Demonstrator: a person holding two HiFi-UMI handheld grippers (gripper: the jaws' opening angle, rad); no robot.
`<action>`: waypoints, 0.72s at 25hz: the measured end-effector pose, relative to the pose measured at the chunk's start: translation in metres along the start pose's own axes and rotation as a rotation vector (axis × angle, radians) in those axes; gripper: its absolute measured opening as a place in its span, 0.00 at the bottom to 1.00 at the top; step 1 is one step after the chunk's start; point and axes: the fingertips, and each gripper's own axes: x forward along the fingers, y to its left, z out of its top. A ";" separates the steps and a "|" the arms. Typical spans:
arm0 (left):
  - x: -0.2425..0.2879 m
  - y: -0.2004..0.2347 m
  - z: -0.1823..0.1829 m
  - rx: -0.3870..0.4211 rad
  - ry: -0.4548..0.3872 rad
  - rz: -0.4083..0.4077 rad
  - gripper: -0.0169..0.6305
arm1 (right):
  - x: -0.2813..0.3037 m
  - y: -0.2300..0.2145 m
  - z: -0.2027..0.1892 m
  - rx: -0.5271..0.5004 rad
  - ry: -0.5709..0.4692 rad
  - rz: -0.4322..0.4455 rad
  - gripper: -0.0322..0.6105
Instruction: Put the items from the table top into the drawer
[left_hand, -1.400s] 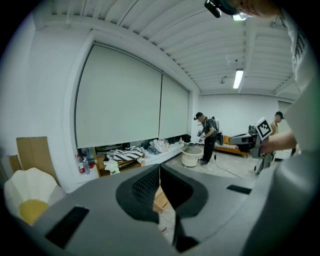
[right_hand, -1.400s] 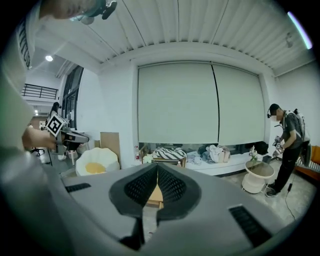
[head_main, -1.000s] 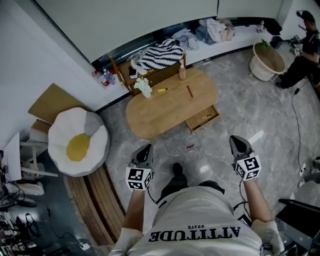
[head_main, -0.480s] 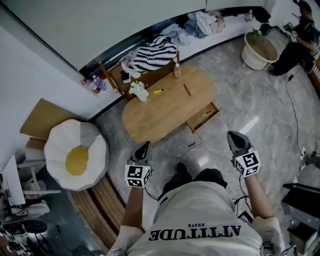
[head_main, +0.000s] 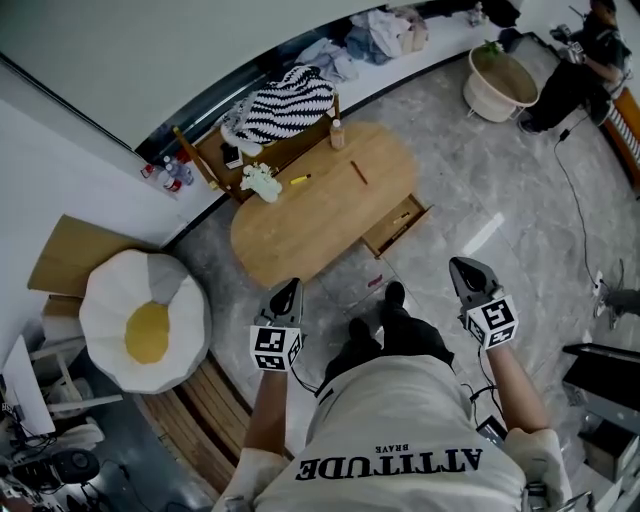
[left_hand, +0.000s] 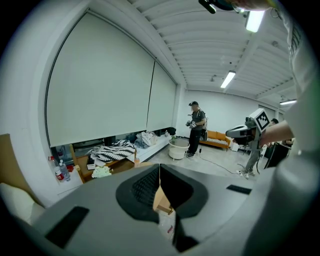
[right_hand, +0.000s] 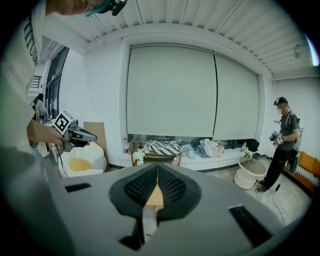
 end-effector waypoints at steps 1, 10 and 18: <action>0.002 -0.001 0.000 -0.001 0.001 -0.002 0.06 | 0.000 -0.002 -0.001 0.002 0.003 -0.001 0.08; 0.036 -0.002 0.006 -0.022 0.001 0.025 0.06 | 0.031 -0.031 -0.004 0.013 0.019 0.040 0.08; 0.090 -0.008 0.015 -0.047 0.022 0.072 0.06 | 0.080 -0.081 -0.017 0.040 0.061 0.106 0.08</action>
